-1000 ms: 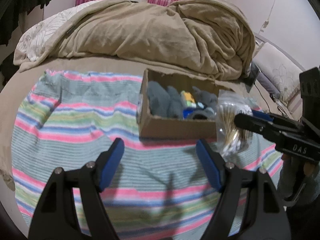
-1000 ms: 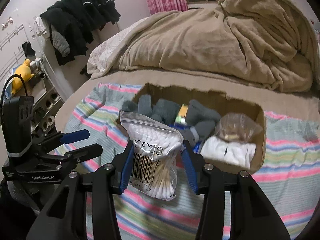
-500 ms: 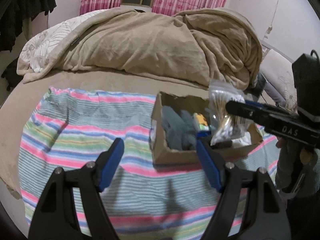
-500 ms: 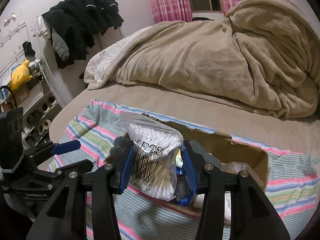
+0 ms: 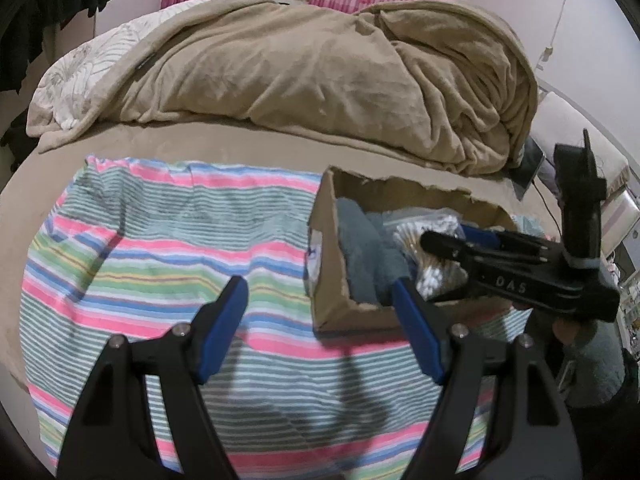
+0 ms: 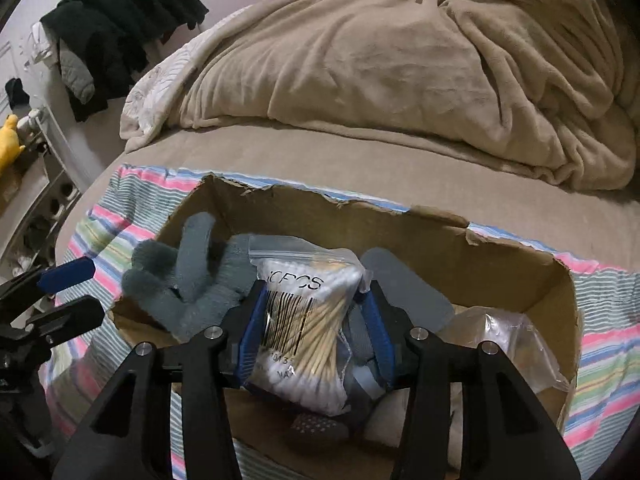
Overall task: Organize objects
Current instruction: 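Lower the cotton swab bag into the box and open the right gripper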
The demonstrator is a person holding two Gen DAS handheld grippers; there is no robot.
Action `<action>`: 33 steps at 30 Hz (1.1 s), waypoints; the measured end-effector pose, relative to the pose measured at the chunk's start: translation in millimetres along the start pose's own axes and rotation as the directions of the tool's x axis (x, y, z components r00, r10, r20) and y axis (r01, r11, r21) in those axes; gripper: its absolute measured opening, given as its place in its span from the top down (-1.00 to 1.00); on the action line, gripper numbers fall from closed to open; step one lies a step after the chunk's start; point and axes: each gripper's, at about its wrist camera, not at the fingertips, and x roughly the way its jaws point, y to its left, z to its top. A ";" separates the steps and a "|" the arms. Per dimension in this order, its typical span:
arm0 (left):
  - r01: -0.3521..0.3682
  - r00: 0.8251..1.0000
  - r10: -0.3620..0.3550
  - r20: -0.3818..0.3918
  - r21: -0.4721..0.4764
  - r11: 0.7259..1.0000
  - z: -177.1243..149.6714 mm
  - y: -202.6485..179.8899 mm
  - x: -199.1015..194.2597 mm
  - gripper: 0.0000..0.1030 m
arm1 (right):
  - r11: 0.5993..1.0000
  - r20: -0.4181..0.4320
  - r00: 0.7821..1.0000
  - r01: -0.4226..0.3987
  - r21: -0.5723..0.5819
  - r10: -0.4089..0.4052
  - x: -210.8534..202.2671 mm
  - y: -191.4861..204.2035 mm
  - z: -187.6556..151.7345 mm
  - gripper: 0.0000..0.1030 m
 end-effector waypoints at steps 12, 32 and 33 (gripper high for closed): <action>0.004 1.000 -0.004 -0.001 0.003 1.000 -4.6 -5.8 -9.6 -0.48 | 1.000 0.031 1.000 -0.002 0.016 0.001 -14.2 1.8 -2.4 -0.37; 0.033 0.999 -0.034 0.020 0.058 0.998 -22.7 -48.2 -50.3 -0.48 | 0.998 0.110 0.994 0.018 0.061 -0.024 -90.6 1.6 -41.4 -0.55; 0.036 0.999 -0.037 0.023 0.063 0.997 -23.9 -51.1 -53.2 -0.48 | 0.998 0.113 0.993 0.021 0.062 -0.028 -94.6 1.7 -44.1 -0.55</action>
